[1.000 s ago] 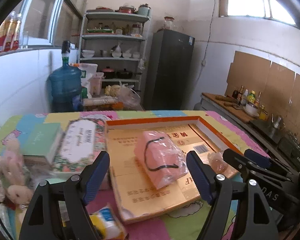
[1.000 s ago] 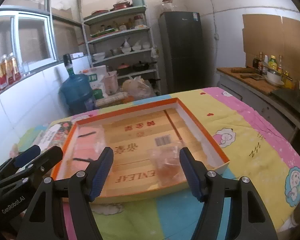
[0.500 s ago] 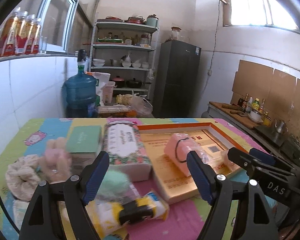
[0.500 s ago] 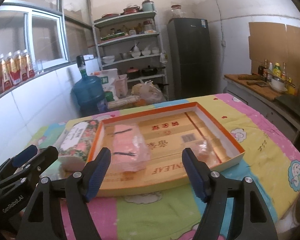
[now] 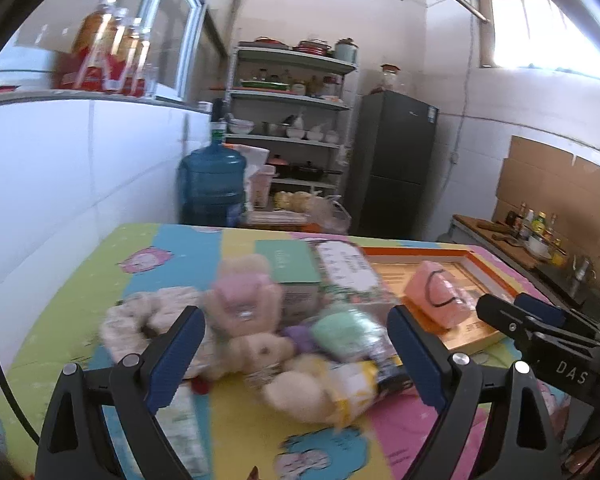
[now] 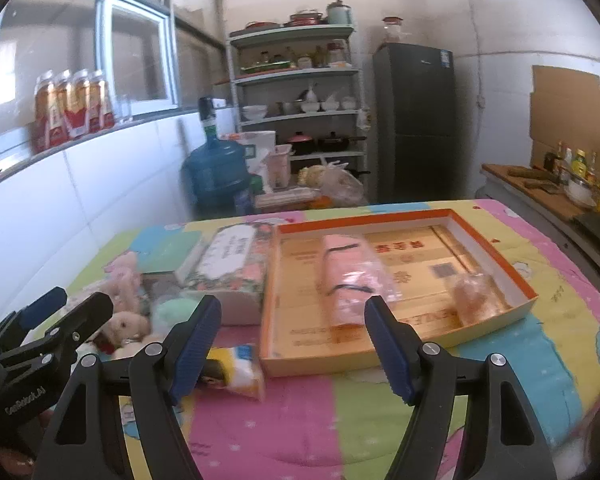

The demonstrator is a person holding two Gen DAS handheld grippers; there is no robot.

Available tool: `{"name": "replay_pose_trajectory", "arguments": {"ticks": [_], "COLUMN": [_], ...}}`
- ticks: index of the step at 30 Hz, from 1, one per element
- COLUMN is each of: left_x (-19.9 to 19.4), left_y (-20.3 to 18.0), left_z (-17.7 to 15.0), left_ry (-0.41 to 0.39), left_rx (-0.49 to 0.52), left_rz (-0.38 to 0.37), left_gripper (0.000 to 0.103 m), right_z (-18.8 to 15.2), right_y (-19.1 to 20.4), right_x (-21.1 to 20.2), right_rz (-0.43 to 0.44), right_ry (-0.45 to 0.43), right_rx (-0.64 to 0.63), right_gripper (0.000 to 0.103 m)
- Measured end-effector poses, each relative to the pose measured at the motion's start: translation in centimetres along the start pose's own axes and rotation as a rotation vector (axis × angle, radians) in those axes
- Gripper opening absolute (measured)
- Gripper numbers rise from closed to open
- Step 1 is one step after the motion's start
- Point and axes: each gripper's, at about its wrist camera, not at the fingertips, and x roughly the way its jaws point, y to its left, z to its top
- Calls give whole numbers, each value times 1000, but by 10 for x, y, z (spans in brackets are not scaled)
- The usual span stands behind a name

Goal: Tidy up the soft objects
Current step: 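Grasp the wrapped tissue pack with the left tool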

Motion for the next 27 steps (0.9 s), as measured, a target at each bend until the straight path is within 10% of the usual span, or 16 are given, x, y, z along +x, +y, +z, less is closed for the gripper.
{"name": "replay_pose_trajectory", "arguments": {"ticks": [27], "left_x": [-10], "left_y": [86], "left_z": [-60], "left_ry": [106], "left_rx": [-99], "left_rz": [114], "left_gripper": [93], "right_z": [-19], "right_y": [81], "right_x": [26], "right_rz": [166], "right_ry": [92], "right_rx": [-115], "right_gripper": [76]}}
